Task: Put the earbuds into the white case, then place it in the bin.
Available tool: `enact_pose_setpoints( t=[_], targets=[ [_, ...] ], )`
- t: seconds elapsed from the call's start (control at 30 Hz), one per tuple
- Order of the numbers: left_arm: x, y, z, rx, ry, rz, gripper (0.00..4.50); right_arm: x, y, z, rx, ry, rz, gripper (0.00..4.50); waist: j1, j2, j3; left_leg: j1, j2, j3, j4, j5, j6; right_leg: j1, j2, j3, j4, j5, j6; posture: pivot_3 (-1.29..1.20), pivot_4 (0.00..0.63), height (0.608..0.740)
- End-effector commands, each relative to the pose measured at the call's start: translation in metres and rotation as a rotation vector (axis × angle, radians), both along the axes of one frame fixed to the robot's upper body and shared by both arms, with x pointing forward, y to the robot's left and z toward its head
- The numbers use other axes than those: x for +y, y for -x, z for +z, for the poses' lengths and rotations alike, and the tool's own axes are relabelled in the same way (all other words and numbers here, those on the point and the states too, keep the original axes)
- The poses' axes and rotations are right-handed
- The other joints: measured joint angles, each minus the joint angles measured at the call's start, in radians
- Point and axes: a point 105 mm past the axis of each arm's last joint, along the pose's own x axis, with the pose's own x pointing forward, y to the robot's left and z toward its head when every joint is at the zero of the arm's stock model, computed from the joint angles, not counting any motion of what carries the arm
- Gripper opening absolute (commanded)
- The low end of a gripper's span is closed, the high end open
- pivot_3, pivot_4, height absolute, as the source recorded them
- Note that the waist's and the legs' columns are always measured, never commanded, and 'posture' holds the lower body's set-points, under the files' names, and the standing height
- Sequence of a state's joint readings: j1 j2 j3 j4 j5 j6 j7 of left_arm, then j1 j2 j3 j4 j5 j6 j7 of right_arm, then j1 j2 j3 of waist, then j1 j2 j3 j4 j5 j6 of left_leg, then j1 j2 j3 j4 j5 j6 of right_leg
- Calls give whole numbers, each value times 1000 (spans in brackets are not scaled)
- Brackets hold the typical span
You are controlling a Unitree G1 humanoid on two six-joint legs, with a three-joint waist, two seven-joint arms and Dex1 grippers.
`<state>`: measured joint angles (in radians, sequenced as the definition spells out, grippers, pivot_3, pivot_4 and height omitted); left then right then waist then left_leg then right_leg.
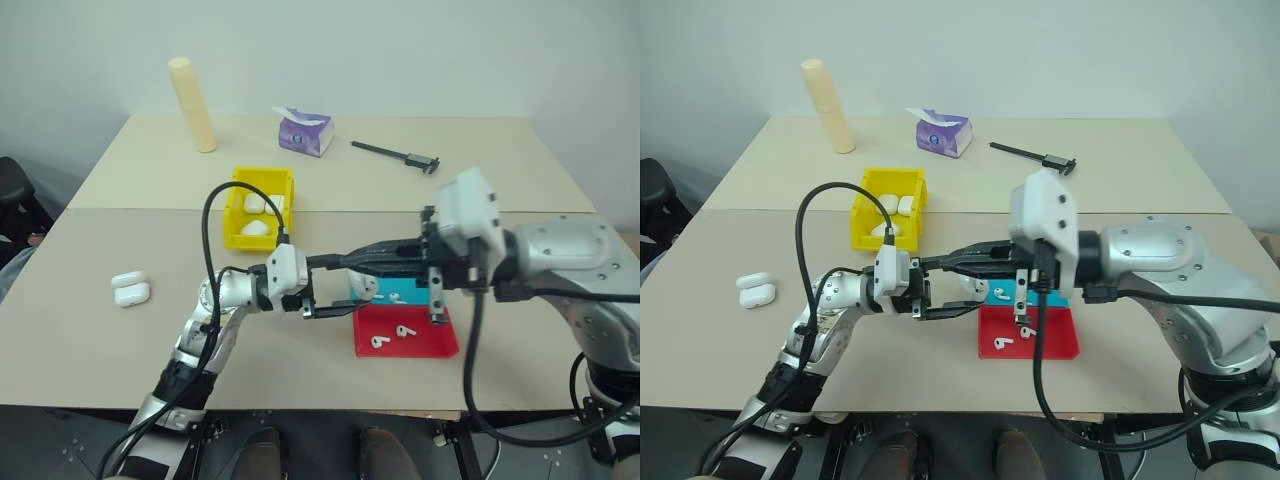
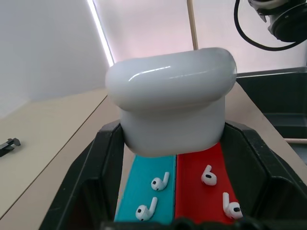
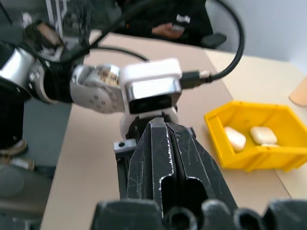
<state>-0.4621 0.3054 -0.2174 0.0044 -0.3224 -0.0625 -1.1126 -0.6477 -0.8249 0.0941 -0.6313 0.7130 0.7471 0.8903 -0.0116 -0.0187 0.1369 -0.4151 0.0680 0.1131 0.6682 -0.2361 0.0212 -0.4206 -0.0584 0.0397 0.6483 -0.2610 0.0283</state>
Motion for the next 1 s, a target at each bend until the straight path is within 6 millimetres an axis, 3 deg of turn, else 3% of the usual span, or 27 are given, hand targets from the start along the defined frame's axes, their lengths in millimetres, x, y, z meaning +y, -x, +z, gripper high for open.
enact_pose_setpoints(
  t=[0.03, 0.5, 0.8, 0.9, 1.0],
  targets=[
    [-4, 0, 14, -60, 41, -2, 2745, 4, 6, -4, -82, 60, 21, 16, 0, 0, 0, 0, 0, 0, 0, 0, 0, 0, 0, 0, 0, 0, 0, 0, 150, 740],
    [5, 0, 24, -84, 83, -4, 2745, -14, -8, -17, -140, 128, -70, 16, 0, 0, 0, 0, 0, 0, 0, 0, 0, 0, 0, 0, 0, 0, 0, 0, 150, 740],
    [14, -5, 24, -85, 98, 45, 2745, -18, -4, 0, -169, 42, -67, 16, 0, 0, 0, 0, 0, 0, 0, 0, 0, 0, 0, 0, 0, 0, 0, 0, 150, 740],
    [23, -15, 29, -113, 112, 132, 2745, -23, -6, 11, -152, -37, -83, 16, 0, 0, 0, 0, 0, 0, 0, 0, 0, 0, 0, 0, 0, 0, 0, 0, 150, 740],
    [35, -38, 46, -175, 176, 322, 2745, -30, -12, 18, -162, -78, -135, 16, 2, 0, 0, 0, 0, 0, 0, 0, 0, 1, 0, 0, 0, 0, 0, 0, 150, 740]
  ],
)
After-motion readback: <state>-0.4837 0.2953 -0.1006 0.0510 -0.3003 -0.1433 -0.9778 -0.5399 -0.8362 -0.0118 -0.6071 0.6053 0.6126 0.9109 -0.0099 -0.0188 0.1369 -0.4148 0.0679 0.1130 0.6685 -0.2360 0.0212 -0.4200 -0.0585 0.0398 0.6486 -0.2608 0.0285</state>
